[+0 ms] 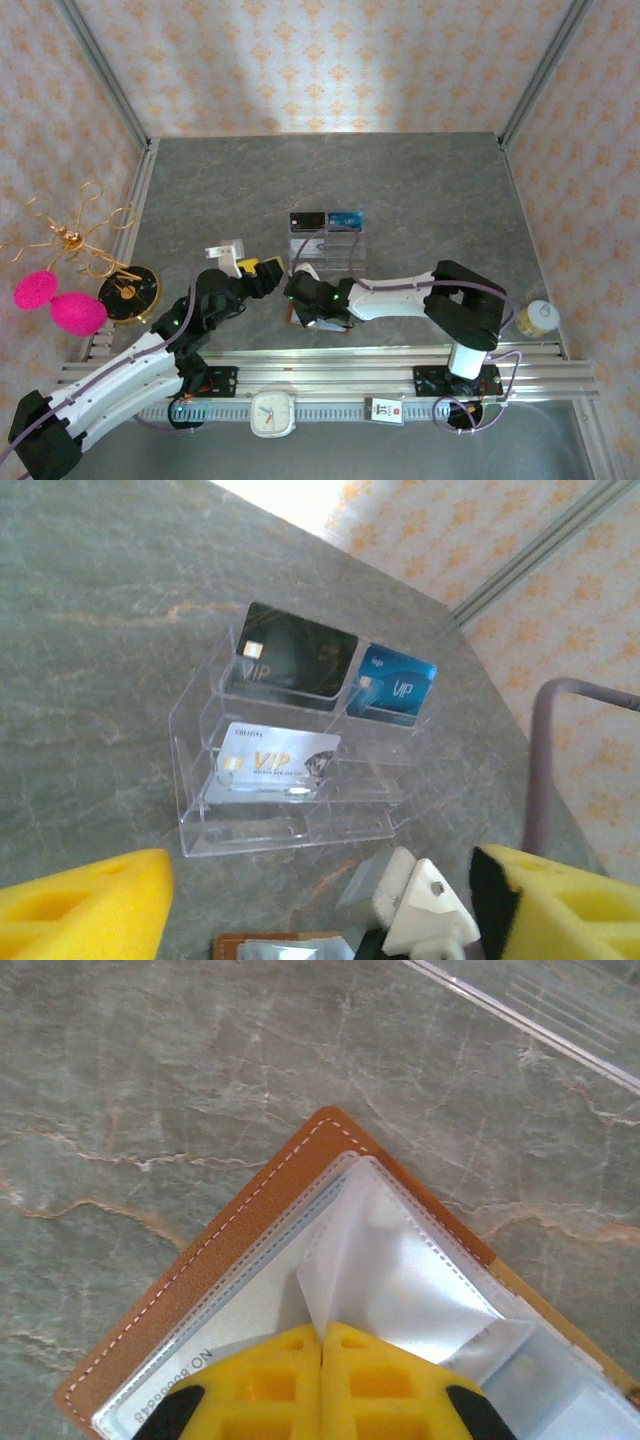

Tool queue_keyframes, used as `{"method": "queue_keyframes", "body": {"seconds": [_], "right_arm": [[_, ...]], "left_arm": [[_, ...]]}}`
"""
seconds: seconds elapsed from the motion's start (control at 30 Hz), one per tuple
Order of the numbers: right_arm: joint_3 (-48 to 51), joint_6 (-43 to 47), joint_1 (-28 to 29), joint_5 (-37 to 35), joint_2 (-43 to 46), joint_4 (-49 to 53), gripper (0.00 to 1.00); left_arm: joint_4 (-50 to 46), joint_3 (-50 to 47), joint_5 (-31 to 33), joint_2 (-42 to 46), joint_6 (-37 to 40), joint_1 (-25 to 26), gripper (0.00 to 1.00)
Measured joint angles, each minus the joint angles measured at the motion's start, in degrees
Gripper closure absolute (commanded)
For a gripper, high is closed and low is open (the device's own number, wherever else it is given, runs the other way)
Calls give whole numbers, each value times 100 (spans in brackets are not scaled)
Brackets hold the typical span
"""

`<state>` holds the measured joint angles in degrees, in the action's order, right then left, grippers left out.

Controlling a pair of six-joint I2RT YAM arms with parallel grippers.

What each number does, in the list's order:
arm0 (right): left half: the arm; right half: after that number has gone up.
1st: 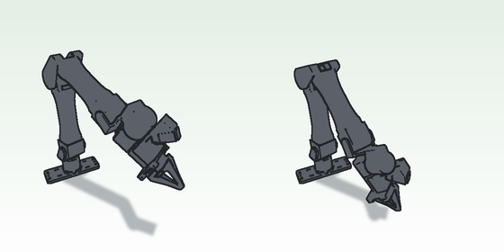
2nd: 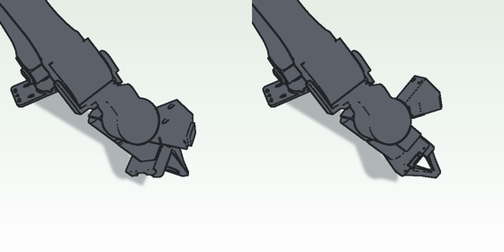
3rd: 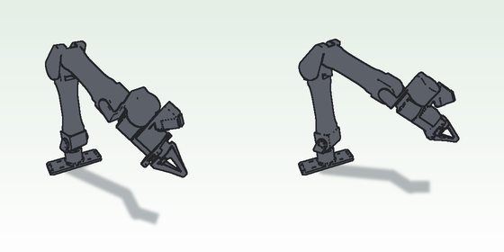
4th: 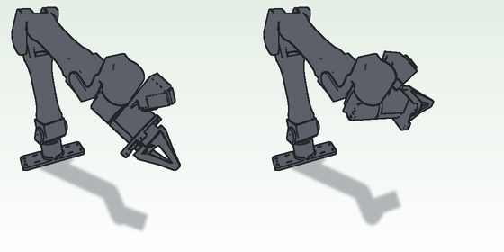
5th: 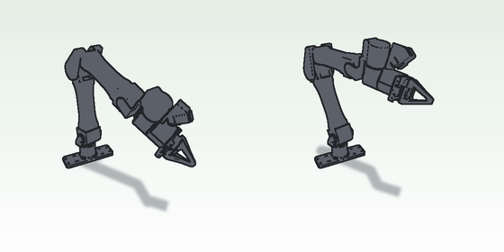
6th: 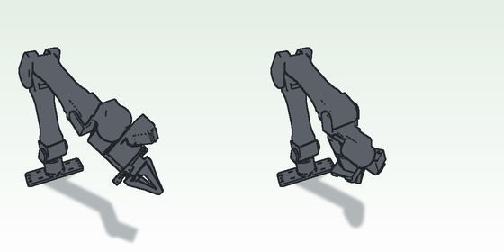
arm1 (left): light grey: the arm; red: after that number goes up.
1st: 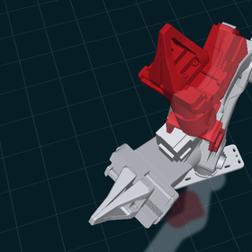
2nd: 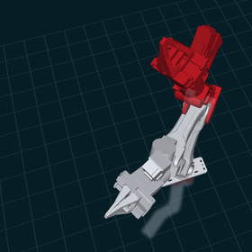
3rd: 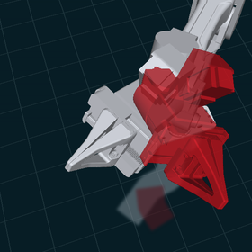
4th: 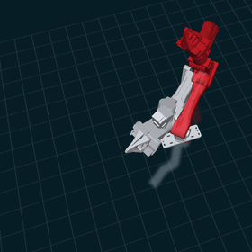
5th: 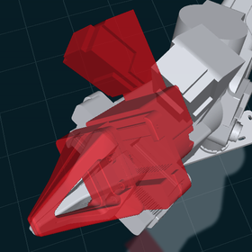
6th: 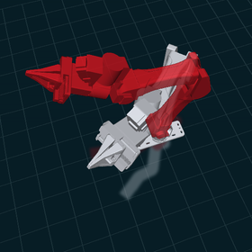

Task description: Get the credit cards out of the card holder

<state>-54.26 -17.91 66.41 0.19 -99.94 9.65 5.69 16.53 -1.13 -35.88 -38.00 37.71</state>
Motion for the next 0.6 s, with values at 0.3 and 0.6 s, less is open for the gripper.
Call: {"method": "queue_keyframes", "body": {"seconds": [0.3,0.6], "right_arm": [[986,151,-420,885,710,-1167,100],[1434,149,-422,1189,979,-1875,100]], "left_arm": [[275,-409,-529,-927,-302,0,100],[933,-452,-1154,-2358,-313,337,100]]}}
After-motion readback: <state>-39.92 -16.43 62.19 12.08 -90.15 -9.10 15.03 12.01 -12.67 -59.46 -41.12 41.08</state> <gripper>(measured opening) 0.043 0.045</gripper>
